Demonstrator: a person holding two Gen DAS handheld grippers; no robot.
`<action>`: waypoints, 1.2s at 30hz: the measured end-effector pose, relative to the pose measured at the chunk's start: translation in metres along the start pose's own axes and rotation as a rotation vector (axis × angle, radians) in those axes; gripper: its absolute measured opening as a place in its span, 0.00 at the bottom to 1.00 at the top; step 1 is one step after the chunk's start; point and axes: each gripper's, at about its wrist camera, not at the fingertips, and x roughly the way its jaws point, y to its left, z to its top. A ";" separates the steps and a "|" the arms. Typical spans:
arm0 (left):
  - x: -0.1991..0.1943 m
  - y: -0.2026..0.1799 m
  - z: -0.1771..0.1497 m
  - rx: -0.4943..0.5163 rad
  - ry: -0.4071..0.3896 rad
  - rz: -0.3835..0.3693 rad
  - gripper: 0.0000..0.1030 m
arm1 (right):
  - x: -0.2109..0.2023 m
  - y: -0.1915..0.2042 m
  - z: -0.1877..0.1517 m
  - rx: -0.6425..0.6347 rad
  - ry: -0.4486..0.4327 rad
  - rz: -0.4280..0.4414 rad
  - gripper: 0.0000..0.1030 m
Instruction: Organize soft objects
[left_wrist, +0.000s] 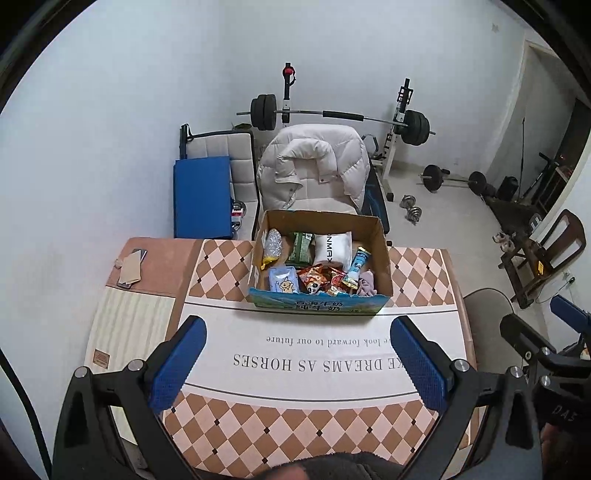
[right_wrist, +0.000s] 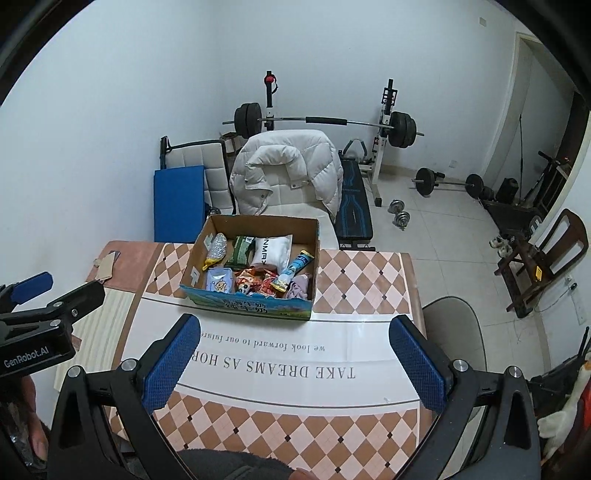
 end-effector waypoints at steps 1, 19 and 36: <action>0.001 -0.001 0.000 0.006 -0.005 0.006 0.99 | 0.002 -0.001 0.001 0.002 0.000 -0.005 1.00; 0.025 -0.007 0.009 0.025 -0.065 0.041 1.00 | 0.040 -0.004 0.024 -0.004 -0.007 -0.096 1.00; 0.031 -0.004 0.015 0.016 -0.065 0.053 1.00 | 0.044 -0.001 0.037 -0.004 -0.010 -0.087 1.00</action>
